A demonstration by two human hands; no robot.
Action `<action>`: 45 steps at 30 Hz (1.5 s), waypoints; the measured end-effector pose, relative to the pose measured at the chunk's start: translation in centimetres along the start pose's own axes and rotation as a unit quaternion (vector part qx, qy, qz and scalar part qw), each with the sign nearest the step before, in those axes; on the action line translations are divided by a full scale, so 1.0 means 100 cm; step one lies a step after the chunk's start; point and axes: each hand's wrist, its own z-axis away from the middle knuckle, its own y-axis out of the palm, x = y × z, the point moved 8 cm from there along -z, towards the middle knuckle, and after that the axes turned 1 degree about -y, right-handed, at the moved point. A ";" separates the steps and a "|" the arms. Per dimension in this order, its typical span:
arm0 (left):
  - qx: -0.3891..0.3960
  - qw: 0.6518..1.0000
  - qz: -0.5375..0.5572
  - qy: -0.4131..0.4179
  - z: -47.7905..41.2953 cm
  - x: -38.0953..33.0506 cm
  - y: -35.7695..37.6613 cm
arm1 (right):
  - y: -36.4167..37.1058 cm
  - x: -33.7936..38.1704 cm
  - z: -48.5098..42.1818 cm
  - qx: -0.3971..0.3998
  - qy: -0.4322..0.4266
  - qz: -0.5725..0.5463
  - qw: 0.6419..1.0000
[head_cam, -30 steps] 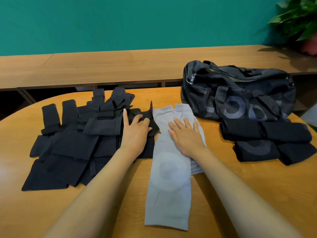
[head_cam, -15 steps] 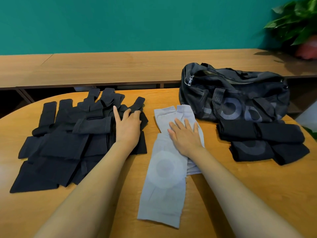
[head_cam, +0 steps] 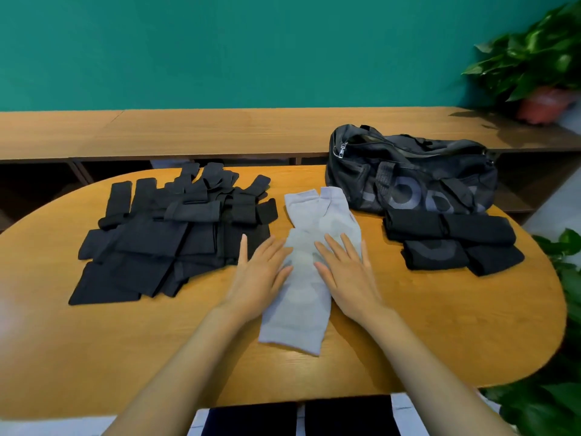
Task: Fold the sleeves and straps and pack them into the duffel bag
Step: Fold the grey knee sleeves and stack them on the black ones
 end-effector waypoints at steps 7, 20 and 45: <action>0.160 0.984 0.076 -0.036 0.078 -0.020 0.020 | 0.015 0.005 0.054 0.000 0.028 -0.011 1.000; 0.102 0.985 0.069 -0.122 0.103 -0.023 0.018 | 0.000 0.037 0.098 -0.145 -0.198 -0.087 0.966; -0.106 0.944 0.295 -0.105 0.134 -0.015 -0.018 | 0.001 0.000 0.119 -0.100 -0.039 -0.385 0.916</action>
